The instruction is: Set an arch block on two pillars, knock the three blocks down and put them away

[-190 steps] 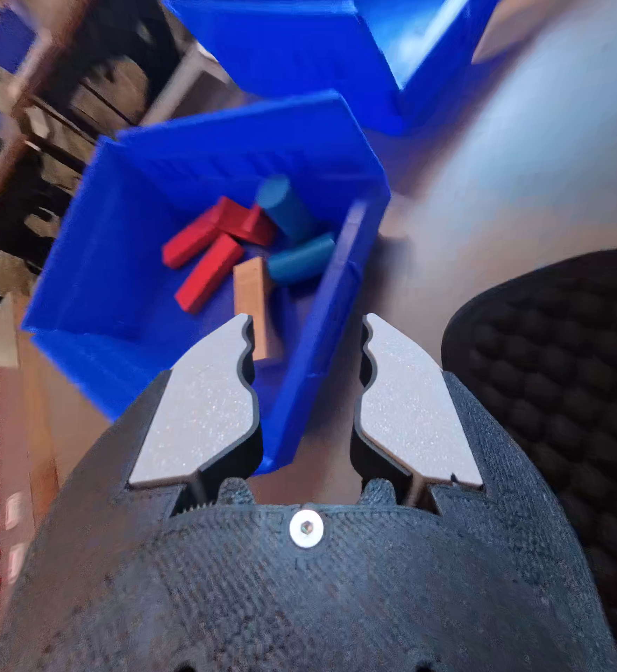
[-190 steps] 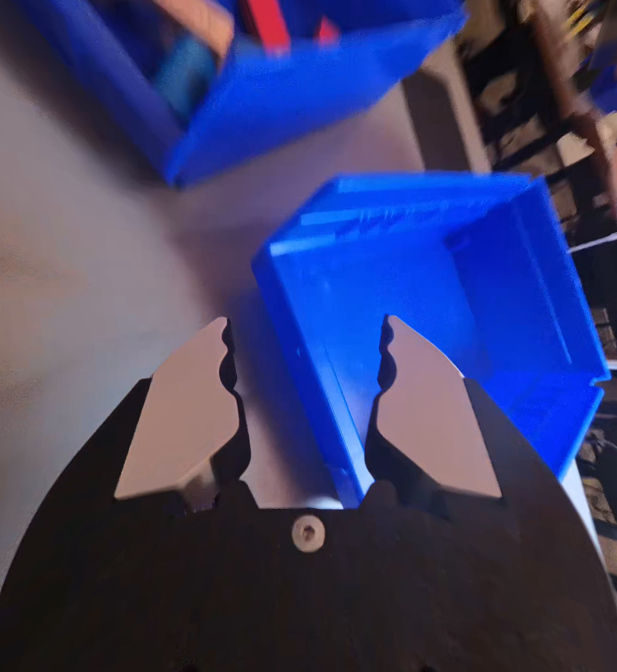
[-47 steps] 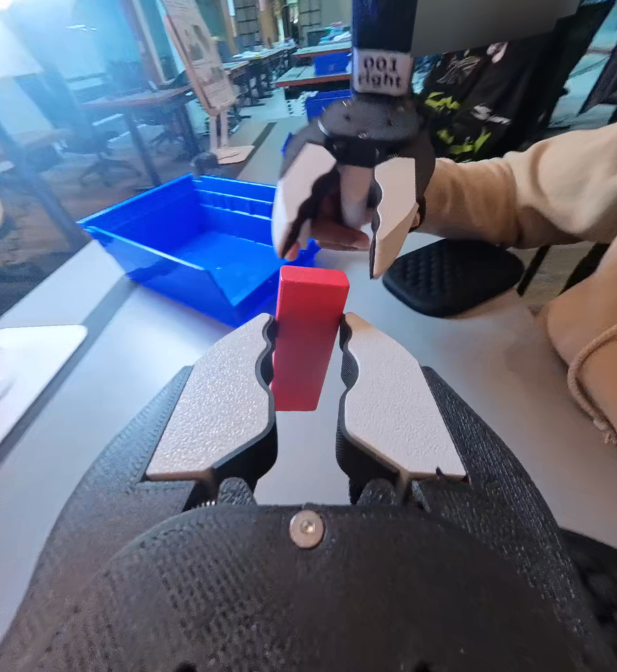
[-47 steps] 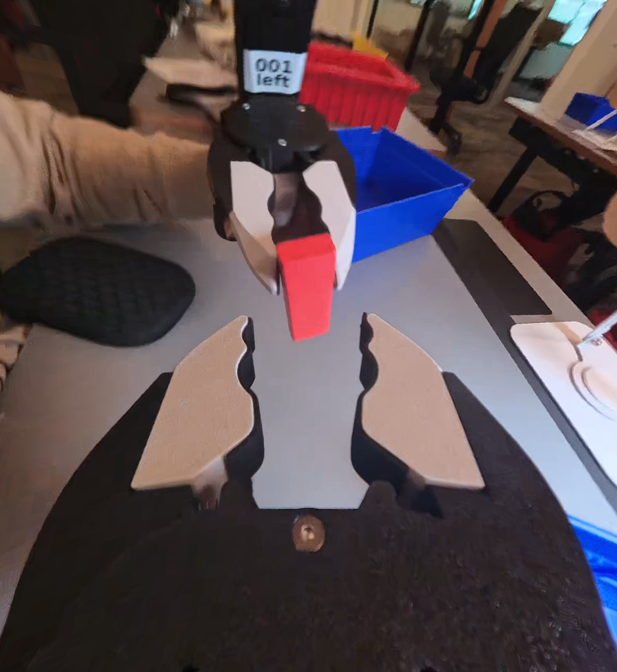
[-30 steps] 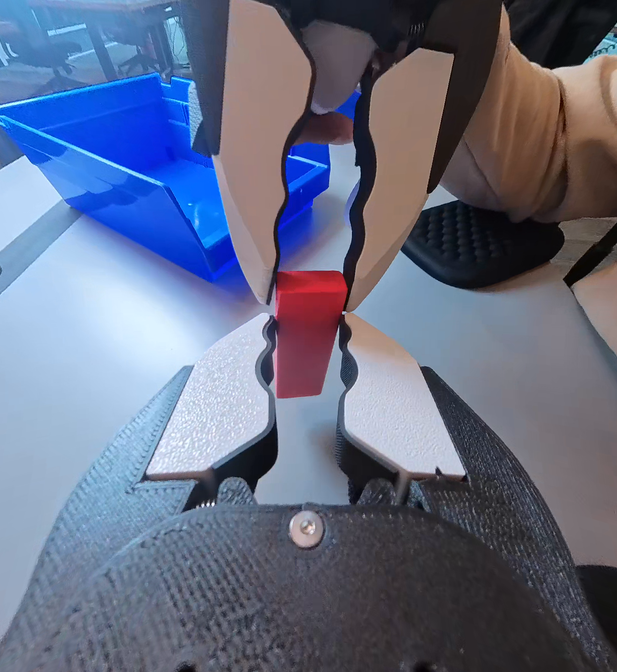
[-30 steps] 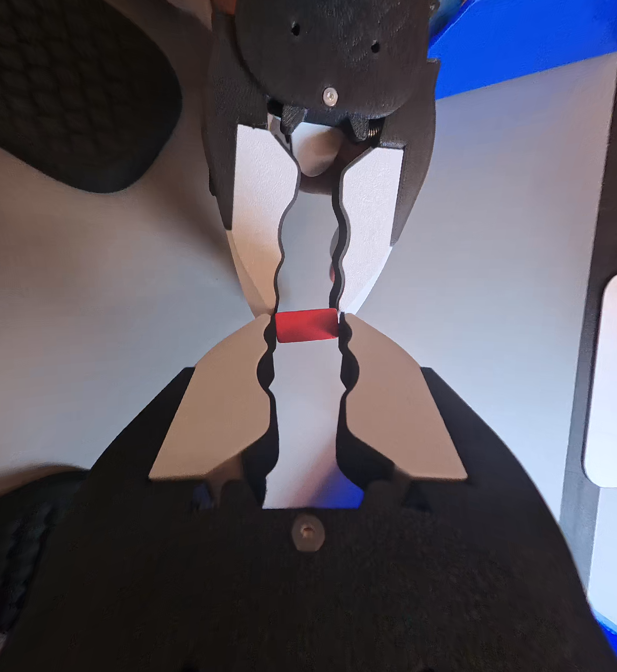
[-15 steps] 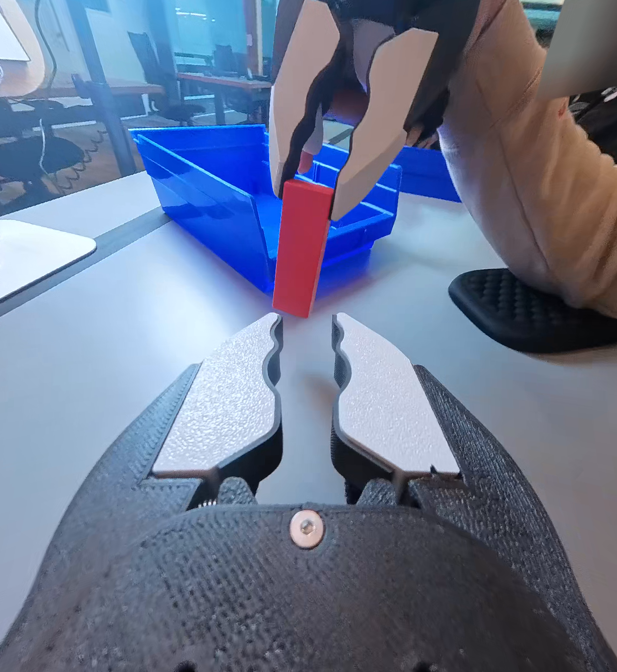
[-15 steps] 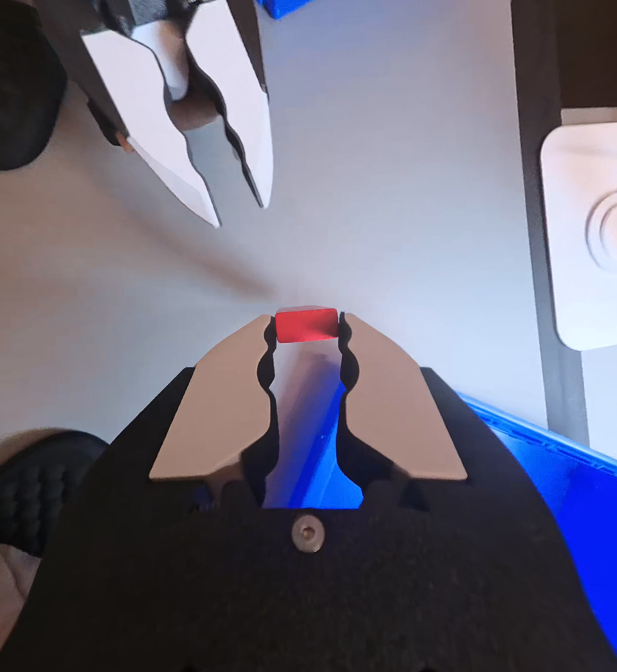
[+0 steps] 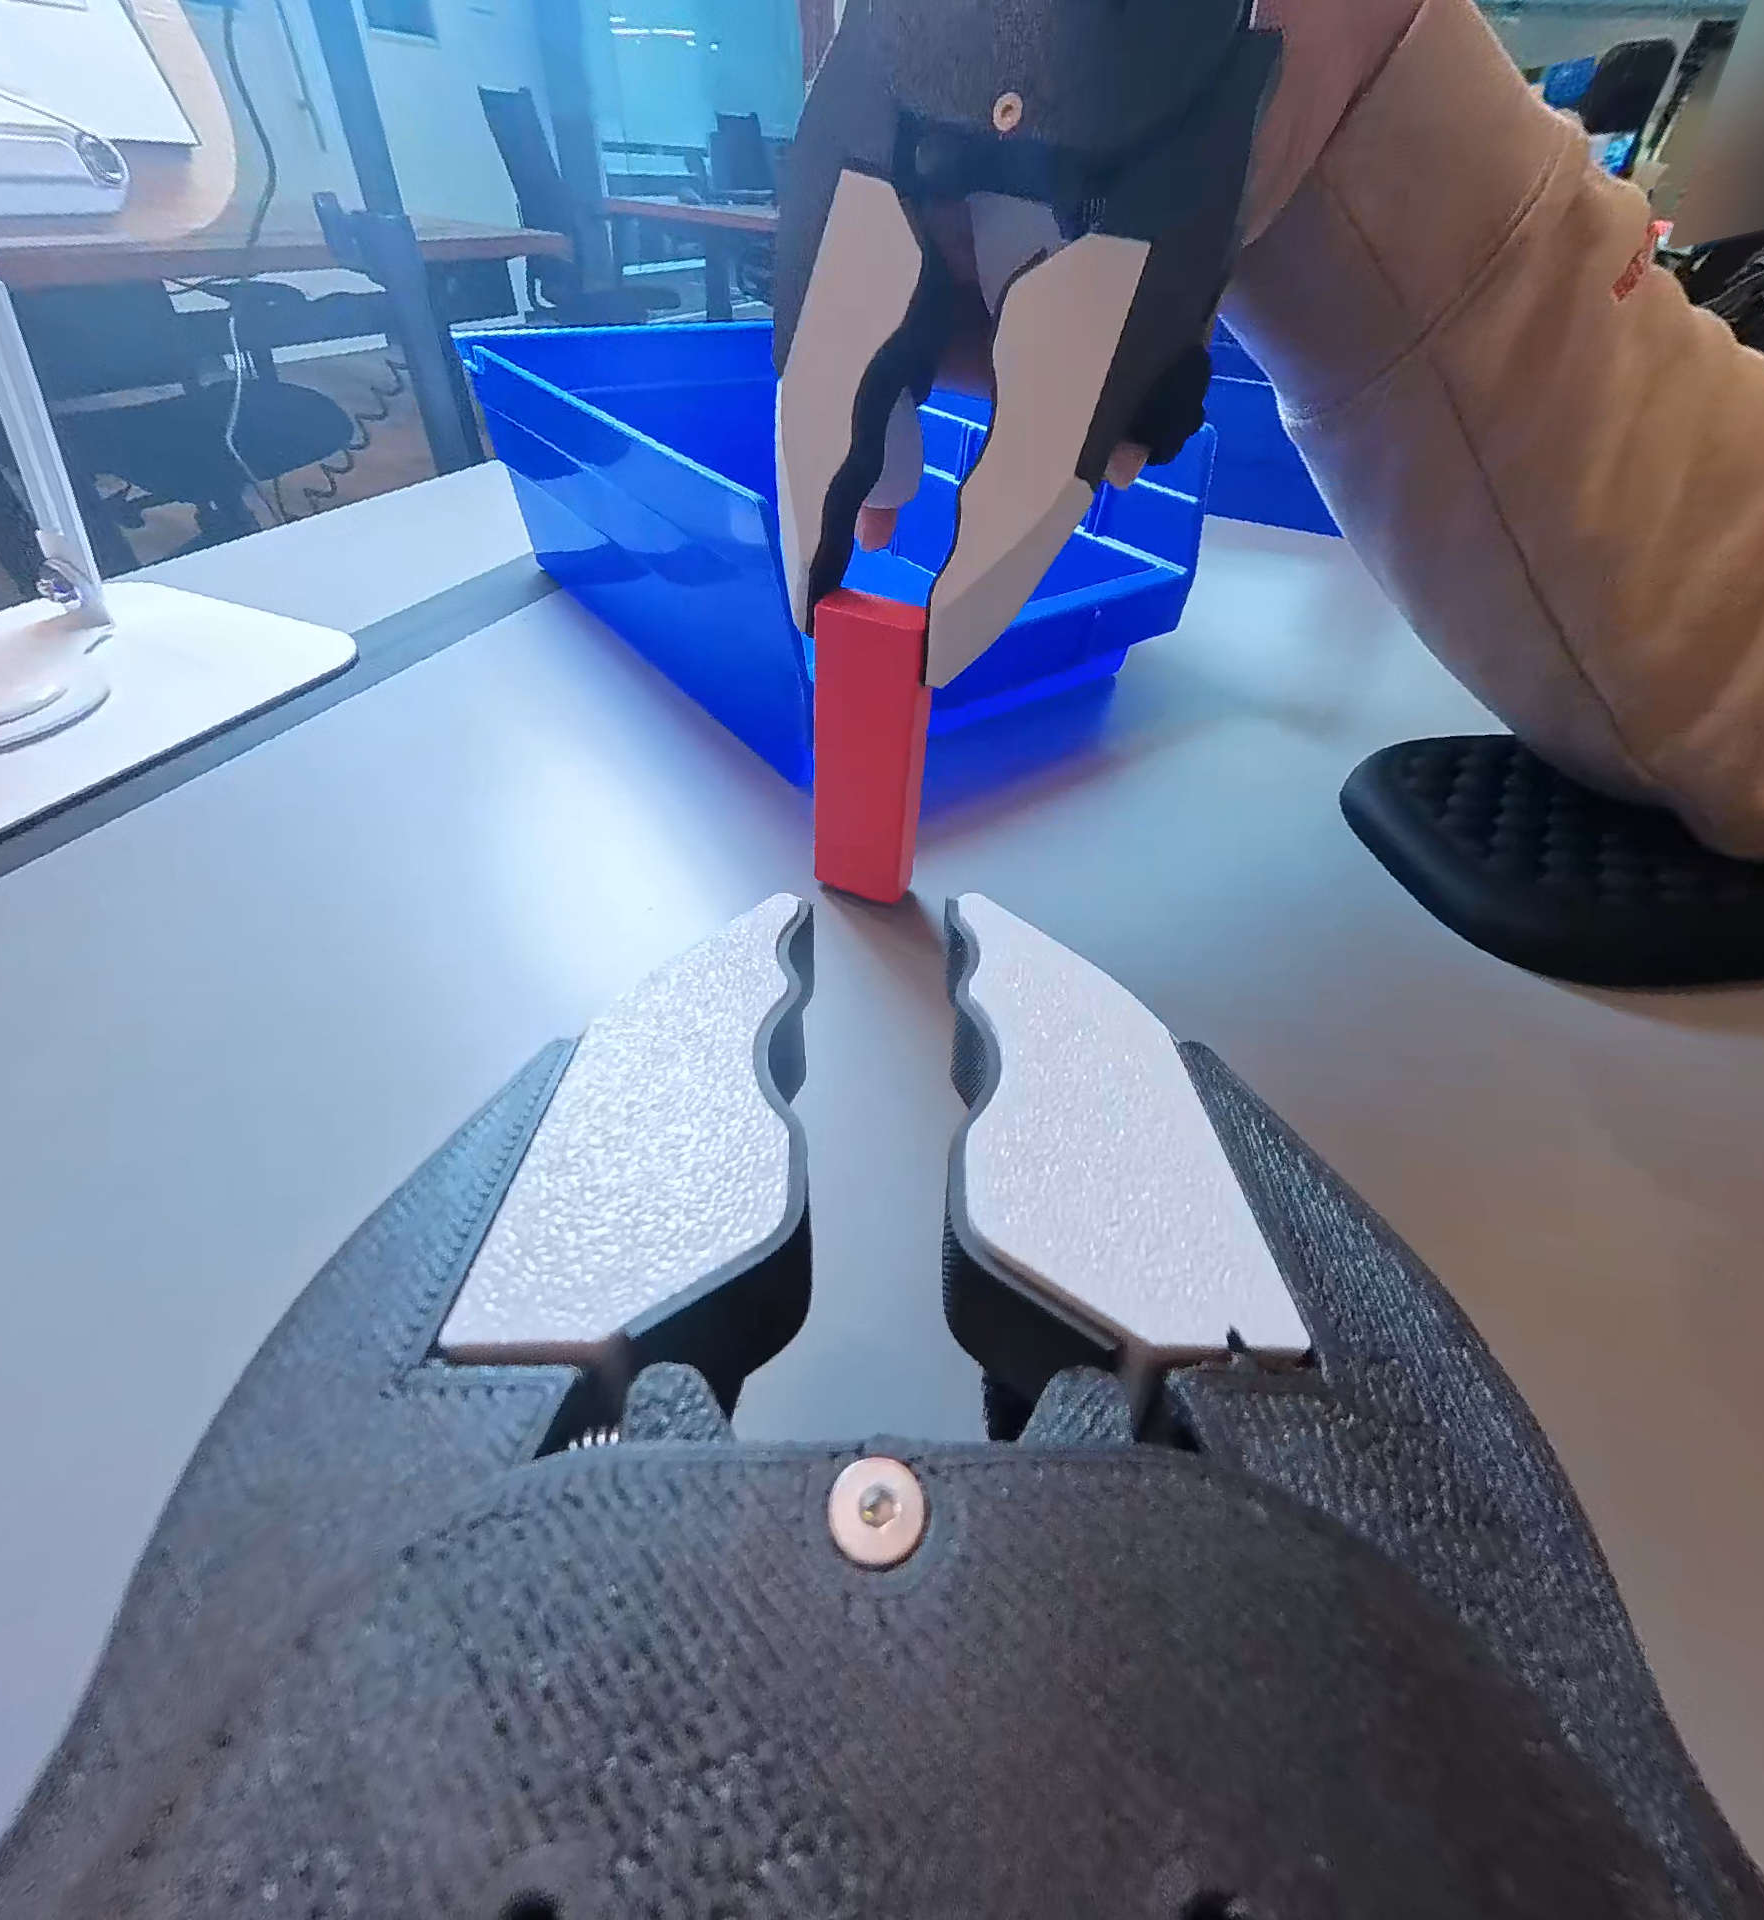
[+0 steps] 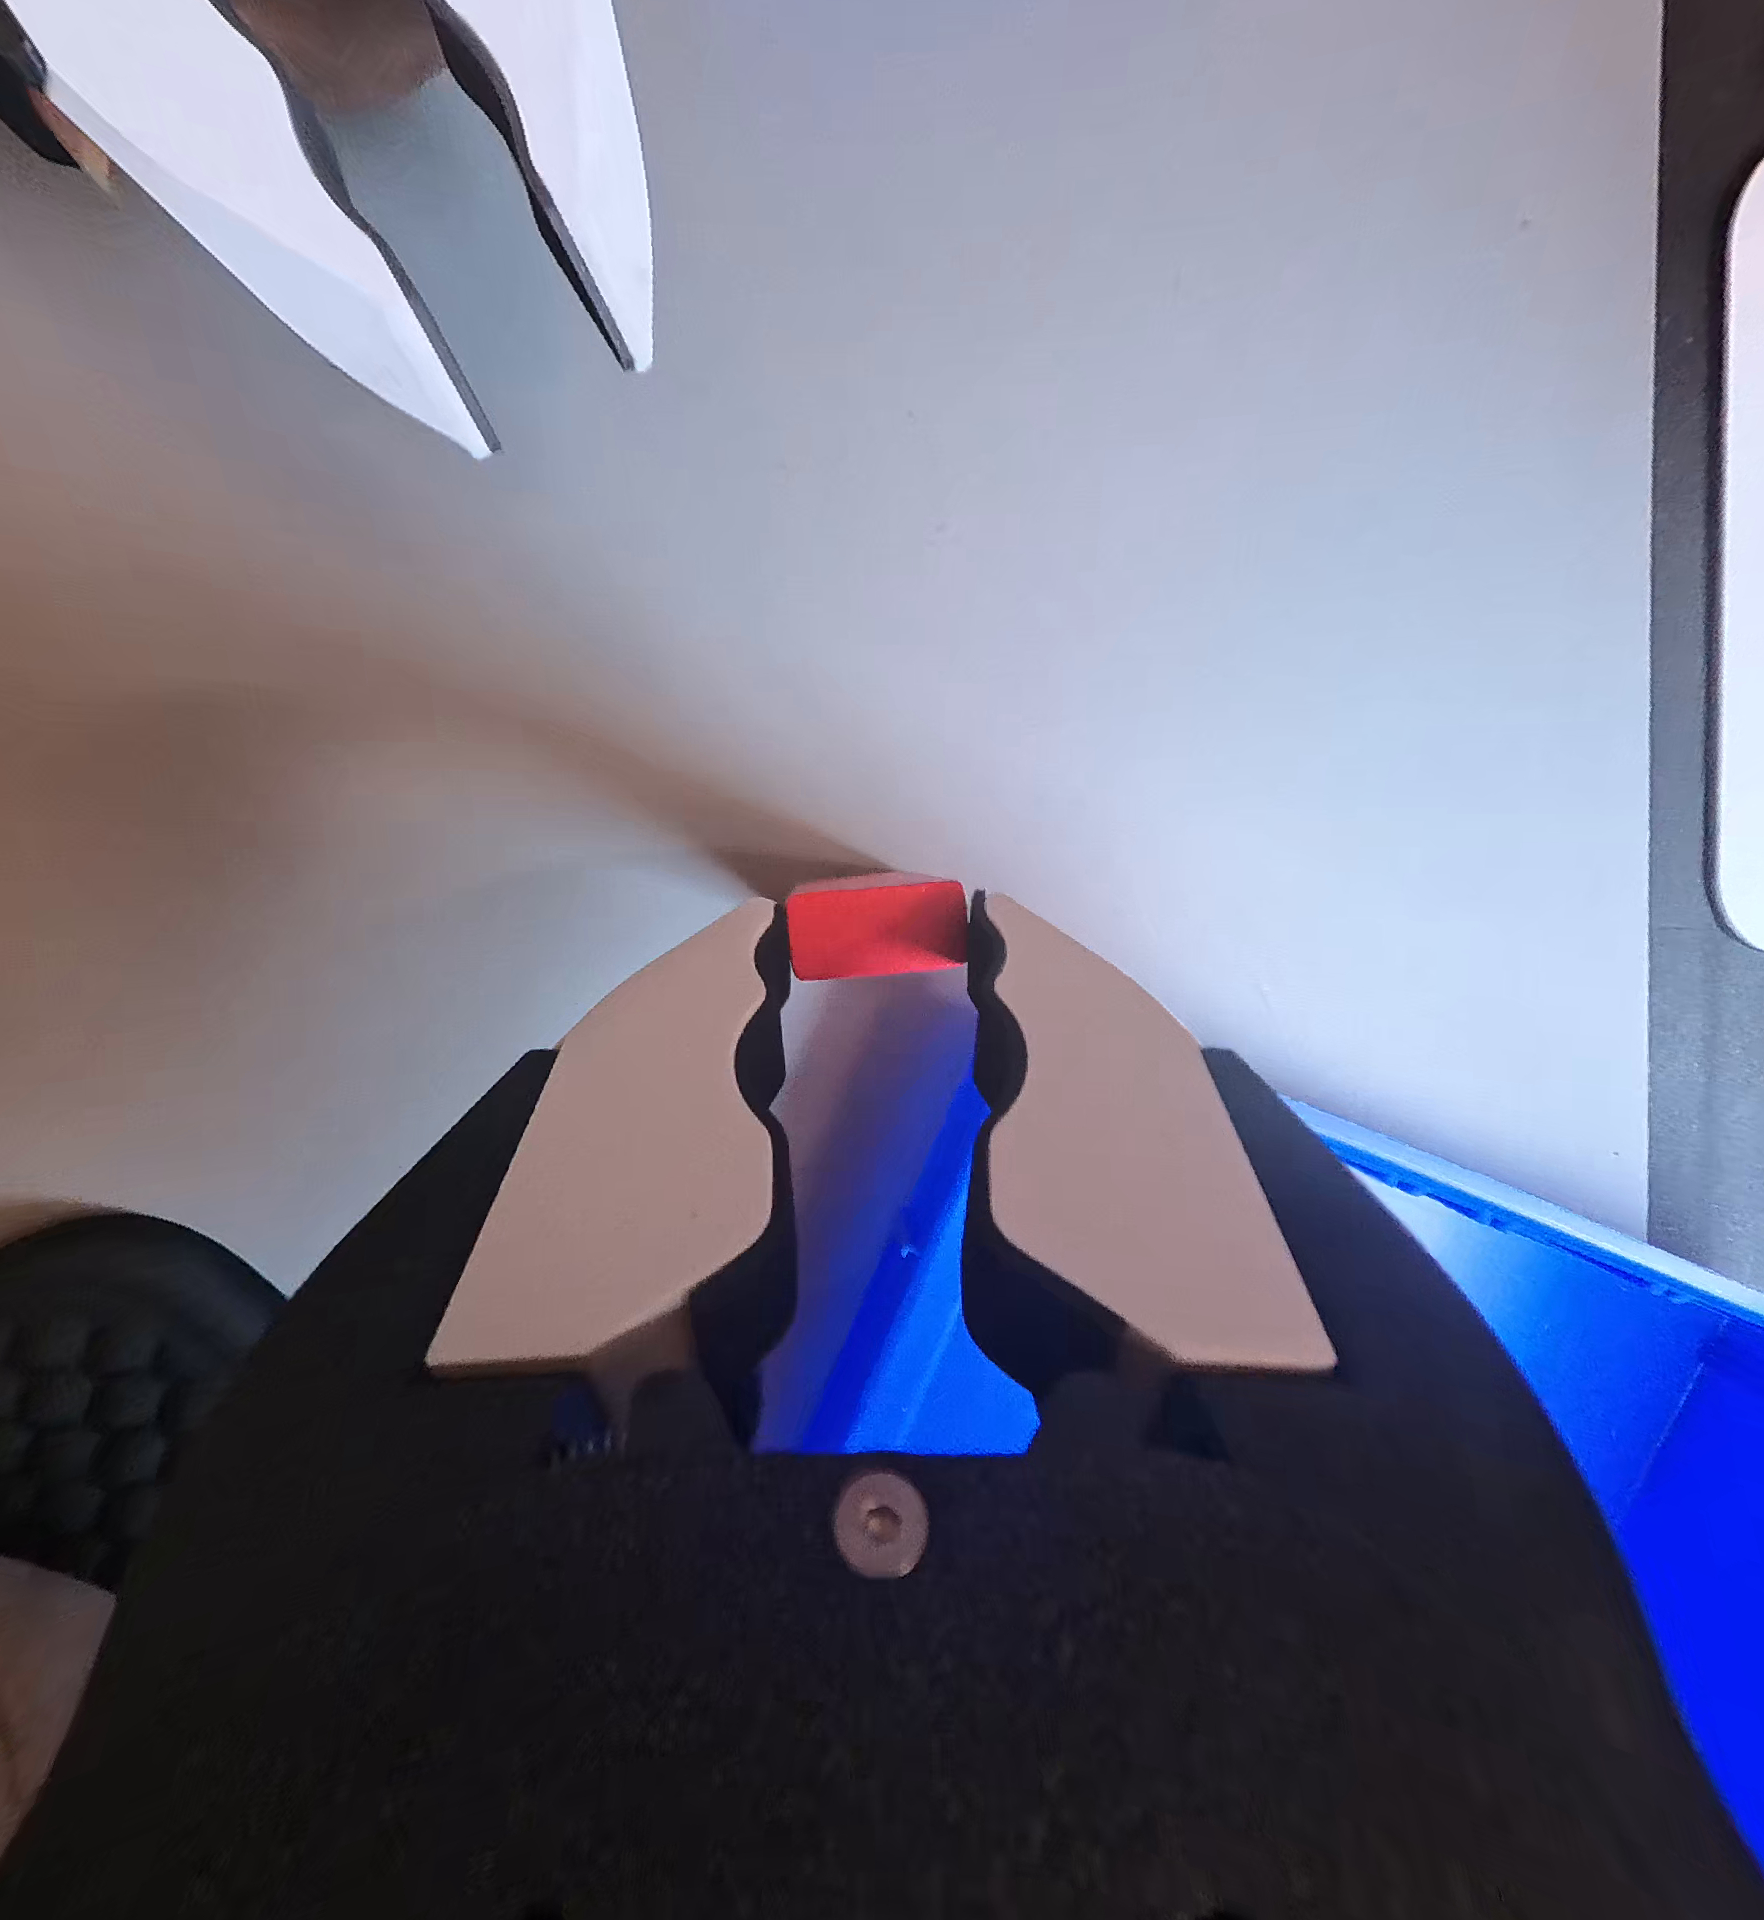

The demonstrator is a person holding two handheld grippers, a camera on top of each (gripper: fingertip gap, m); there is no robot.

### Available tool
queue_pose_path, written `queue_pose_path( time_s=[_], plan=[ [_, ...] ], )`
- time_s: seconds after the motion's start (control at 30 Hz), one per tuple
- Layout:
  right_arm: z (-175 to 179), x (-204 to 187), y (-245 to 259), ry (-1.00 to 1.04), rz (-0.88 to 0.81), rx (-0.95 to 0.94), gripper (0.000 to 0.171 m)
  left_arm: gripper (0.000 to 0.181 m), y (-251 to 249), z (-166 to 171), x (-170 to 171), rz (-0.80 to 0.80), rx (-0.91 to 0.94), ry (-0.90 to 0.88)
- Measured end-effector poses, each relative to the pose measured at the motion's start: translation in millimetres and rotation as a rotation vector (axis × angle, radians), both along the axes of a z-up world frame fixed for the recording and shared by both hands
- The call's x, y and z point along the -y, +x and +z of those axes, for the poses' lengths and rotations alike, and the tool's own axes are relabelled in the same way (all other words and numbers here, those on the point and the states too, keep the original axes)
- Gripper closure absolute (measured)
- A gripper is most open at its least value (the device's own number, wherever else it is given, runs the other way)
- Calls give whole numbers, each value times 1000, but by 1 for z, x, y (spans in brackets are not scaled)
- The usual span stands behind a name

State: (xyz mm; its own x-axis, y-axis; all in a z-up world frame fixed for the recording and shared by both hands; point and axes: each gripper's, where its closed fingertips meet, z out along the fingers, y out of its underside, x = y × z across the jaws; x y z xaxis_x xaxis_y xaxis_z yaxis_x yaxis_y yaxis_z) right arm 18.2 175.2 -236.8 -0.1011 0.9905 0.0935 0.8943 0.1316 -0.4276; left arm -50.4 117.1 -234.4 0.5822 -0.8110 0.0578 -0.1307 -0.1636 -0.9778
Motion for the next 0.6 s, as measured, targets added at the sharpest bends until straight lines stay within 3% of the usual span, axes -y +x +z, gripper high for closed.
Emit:
queue_pose_path(
  time_s=[0.03,0.6],
  plan=[
    [-1,-1,0,-1,-3,1,138,157,0,0,0,2,-1,1],
    [-1,-4,-1,-29,-5,-45,138,157,5,-11,4,-45,-60,17]
  ],
)
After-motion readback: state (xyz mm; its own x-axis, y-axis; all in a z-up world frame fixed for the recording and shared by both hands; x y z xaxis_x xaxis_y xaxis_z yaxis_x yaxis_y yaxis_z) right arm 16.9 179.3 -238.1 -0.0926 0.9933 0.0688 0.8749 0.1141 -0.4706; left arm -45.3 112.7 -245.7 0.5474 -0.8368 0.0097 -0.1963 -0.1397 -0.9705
